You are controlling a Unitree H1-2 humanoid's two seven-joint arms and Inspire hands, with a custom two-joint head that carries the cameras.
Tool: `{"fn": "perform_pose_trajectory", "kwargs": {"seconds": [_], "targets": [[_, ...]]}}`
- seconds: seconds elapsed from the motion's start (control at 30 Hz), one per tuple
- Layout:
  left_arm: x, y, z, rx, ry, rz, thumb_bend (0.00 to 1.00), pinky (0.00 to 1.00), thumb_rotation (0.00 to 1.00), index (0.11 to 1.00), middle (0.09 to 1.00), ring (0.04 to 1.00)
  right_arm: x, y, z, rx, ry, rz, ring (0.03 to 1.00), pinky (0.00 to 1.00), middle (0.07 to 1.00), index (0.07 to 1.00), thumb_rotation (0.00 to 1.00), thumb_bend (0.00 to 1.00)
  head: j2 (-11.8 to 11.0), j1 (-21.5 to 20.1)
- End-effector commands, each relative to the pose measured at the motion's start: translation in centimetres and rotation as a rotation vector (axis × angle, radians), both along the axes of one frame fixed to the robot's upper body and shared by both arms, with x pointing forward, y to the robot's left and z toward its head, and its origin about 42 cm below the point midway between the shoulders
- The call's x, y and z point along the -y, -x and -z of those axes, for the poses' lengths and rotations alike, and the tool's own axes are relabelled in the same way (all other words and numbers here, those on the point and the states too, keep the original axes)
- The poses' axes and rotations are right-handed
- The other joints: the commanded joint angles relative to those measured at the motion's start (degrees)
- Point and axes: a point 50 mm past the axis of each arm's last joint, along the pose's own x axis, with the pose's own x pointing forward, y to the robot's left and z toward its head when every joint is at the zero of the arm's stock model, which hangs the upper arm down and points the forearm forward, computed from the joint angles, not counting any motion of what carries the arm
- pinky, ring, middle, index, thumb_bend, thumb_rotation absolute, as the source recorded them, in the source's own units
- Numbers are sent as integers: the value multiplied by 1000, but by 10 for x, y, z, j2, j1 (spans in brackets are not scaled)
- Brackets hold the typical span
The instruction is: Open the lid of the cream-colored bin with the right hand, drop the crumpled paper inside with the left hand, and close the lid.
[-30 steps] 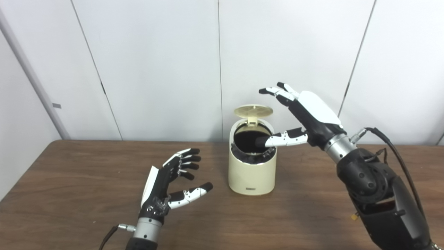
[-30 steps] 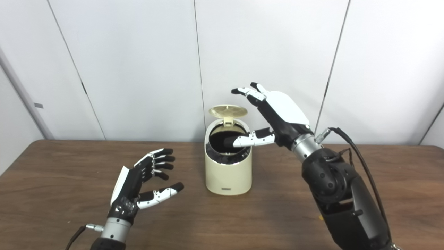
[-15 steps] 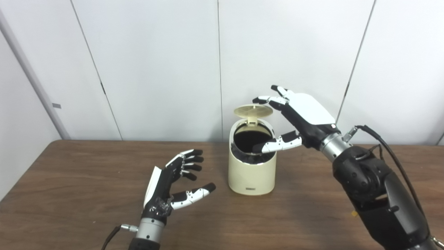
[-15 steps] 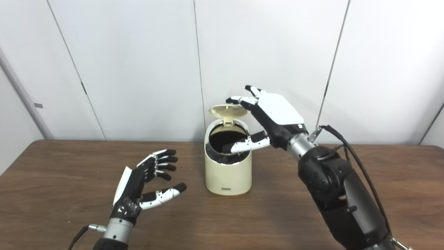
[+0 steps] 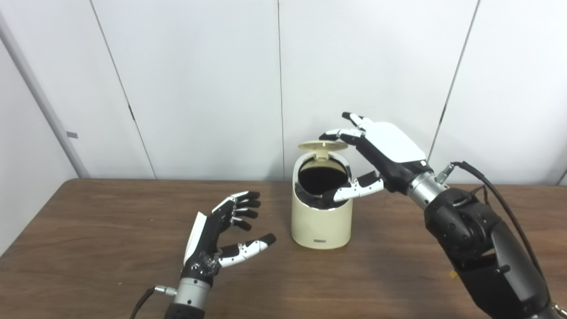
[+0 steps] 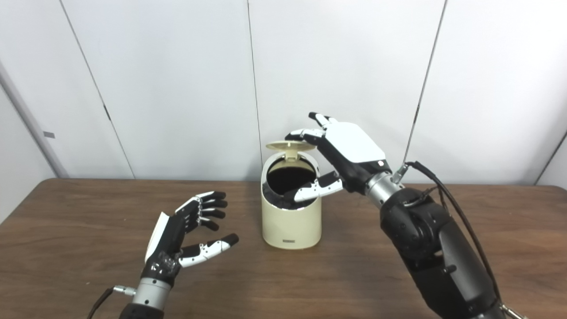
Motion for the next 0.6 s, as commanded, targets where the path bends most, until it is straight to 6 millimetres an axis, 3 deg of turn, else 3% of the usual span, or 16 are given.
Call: {"fn": "perform_pose_trajectory", "kwargs": {"seconds": [0.0,0.3,0.57], "targets": [[4,-8,-21,82,8,11,744,550,129,759,720,661,-1,5,-26,109,3,-41,975,1000,777,772,557,728,1,1],[4,-8,-23,94,2,13,736,544,126,754,713,655,1,11,-22,114,-7,-74,933,1000,695,695,519,705,6,3],[3,-8,-24,97,-2,13,737,543,141,755,711,650,0,15,-17,118,-3,-96,911,1000,680,686,506,694,12,3]]}}
